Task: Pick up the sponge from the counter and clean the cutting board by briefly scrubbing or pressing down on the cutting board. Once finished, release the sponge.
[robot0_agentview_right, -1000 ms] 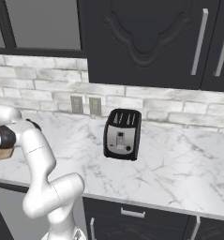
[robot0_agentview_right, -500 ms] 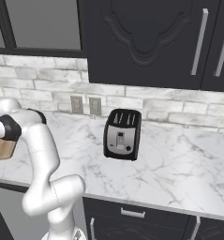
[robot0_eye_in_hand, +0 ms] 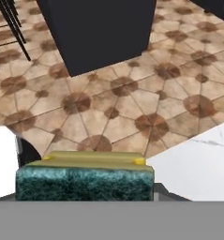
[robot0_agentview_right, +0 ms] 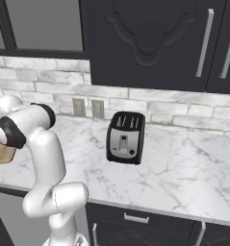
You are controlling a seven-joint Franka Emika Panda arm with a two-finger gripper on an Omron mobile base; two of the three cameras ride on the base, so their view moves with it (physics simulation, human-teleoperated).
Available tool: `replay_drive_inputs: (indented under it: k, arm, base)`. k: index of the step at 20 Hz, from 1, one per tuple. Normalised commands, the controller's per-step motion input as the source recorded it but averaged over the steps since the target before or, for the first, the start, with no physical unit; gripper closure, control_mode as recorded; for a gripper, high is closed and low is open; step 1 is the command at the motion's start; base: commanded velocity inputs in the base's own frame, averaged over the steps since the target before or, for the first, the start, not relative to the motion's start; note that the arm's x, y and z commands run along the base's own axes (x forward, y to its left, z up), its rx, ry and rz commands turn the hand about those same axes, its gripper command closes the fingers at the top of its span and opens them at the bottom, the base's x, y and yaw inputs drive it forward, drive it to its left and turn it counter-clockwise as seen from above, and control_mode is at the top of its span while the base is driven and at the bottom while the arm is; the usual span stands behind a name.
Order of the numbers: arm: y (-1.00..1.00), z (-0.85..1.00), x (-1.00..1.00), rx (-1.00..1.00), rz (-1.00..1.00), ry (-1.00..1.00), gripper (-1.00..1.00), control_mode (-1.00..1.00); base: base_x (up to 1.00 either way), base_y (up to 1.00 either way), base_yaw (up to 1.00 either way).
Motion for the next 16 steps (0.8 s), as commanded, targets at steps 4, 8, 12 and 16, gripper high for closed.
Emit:
replay_drive_inputs:
  k: [4,8,12,16]
  arm:
    - [-0.57,0.83,0.06,-0.14,-0.08,0.02,1.0,-1.0]
    - [-0.65,0.65,0.16,-0.12,-0.08,0.11,1.0,-1.0]
    - [-0.83,0.31,0.28,-0.13,-0.1,0.18,1.0,-1.0]
    - [-0.88,0.1,0.33,-0.1,-0.06,0.18,1.0,-1.0]
  base:
    - [0.0,0.0,0.0]
    - [0.0,0.0,0.0]
    - [0.0,0.0,0.0]
    - [0.0,0.0,0.0]
